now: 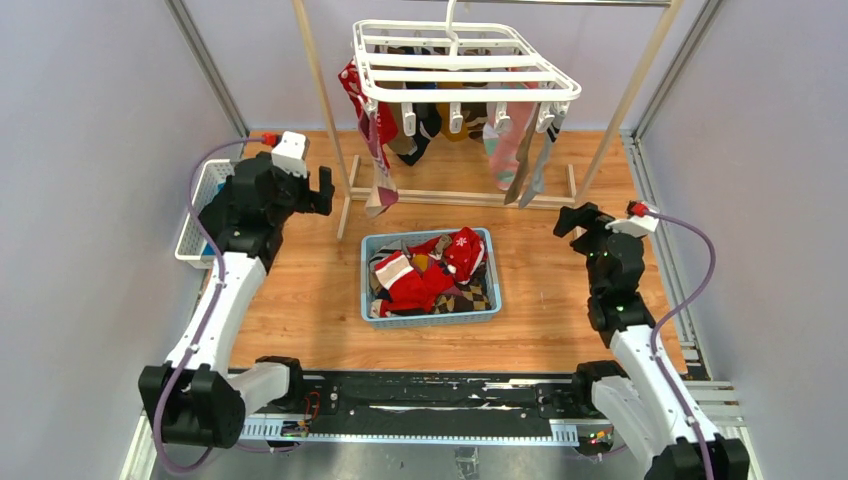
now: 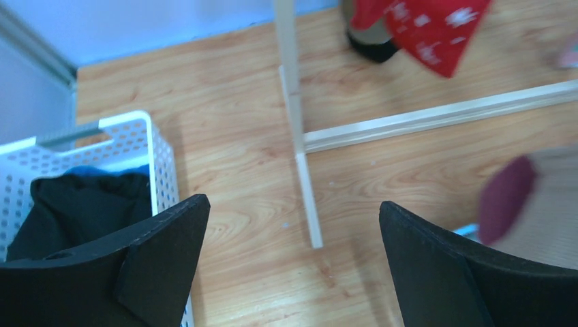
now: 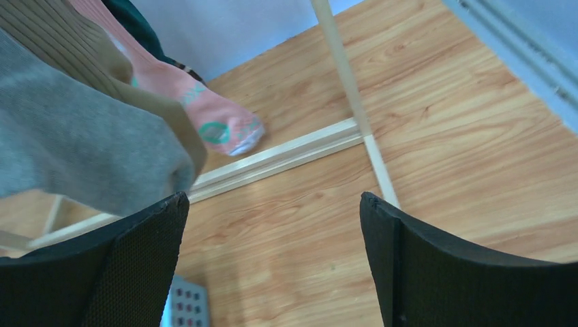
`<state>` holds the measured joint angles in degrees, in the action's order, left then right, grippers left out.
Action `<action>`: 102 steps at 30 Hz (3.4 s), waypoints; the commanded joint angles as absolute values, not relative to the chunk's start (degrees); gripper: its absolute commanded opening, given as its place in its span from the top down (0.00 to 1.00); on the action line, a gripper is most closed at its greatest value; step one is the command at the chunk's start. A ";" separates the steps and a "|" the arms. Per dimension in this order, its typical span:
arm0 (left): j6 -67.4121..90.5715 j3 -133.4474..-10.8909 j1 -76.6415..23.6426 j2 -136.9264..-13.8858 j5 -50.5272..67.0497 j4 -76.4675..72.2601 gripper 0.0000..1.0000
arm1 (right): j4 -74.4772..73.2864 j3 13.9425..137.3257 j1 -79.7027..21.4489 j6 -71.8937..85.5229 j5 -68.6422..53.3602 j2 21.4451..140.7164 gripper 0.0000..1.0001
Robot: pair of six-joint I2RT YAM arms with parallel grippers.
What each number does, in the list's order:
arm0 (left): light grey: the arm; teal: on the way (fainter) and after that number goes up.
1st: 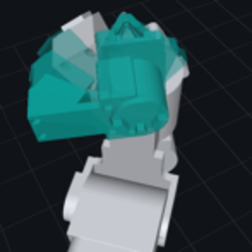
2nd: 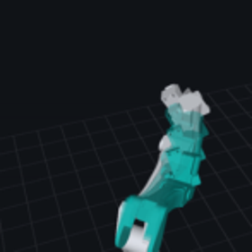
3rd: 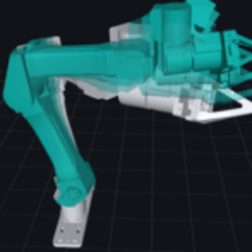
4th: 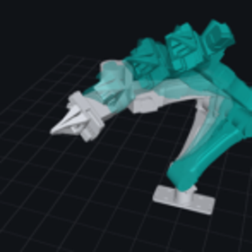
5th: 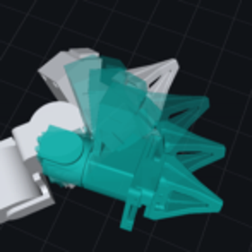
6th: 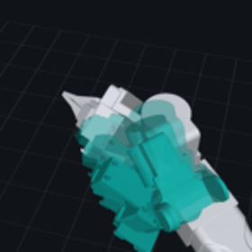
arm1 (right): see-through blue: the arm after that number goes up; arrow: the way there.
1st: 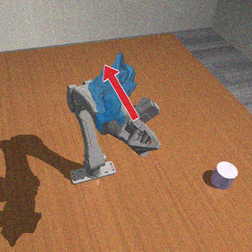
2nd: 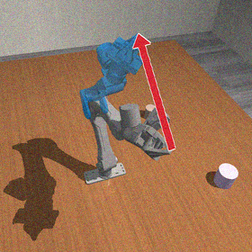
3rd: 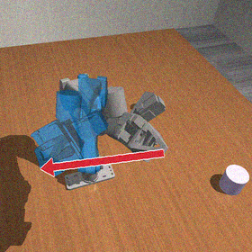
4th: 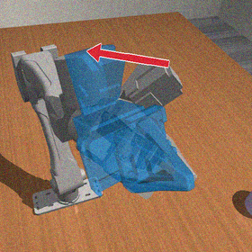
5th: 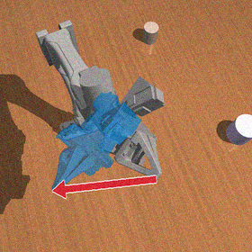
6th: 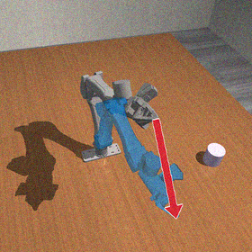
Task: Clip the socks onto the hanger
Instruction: Open the clamp at the hanger.
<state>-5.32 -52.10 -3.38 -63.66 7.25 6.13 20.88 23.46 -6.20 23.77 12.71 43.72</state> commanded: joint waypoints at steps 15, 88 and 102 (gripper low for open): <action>-1.94 -78.99 -2.47 -56.40 27.41 50.07 0.00 | -13.93 45.04 -33.79 14.74 11.35 33.48 0.34; 7.65 -90.12 -2.48 -53.66 44.47 52.43 0.00 | 13.84 86.69 -58.36 -6.77 21.51 79.58 0.97; 36.70 -93.44 -3.90 -60.03 49.56 23.12 0.06 | 14.06 86.25 -58.45 -1.60 16.92 79.91 1.00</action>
